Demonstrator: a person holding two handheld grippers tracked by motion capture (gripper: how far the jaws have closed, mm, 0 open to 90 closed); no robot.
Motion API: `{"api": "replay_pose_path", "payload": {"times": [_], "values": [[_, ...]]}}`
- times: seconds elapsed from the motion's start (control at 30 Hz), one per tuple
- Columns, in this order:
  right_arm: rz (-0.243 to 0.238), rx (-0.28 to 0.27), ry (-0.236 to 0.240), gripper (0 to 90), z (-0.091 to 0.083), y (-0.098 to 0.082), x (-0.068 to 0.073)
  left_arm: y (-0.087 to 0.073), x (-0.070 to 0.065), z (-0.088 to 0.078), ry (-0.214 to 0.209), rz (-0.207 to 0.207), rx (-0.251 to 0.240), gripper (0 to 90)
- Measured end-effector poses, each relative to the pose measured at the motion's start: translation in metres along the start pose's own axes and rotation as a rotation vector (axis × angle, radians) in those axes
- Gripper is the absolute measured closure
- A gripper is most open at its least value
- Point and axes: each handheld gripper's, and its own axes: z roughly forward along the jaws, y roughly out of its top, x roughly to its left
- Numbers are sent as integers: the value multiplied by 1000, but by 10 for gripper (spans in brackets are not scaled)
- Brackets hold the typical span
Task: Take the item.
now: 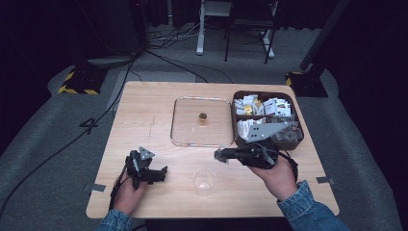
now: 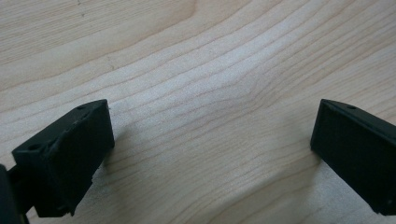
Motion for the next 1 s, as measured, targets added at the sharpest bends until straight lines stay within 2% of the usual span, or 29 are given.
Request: {"api": "replay_pose_path", "payload": {"times": [0.1, 0.13, 0.2, 0.4, 1.0], "values": [[-8, 6, 17, 899, 5, 0, 4, 0, 0, 0, 2, -1, 1, 0], [-14, 6, 40, 899, 10, 1, 7, 0, 0, 0, 3, -3, 2, 0], [-22, 8, 56, 899, 16, 1, 12, 0, 0, 0, 3, -4, 1, 0], [-16, 24, 95, 899, 32, -3, 17, 0, 0, 0, 3, -4, 2, 0], [6, 94, 113, 899, 54, -19, 16, 0, 0, 0, 6, -1, 0, 0]]}}
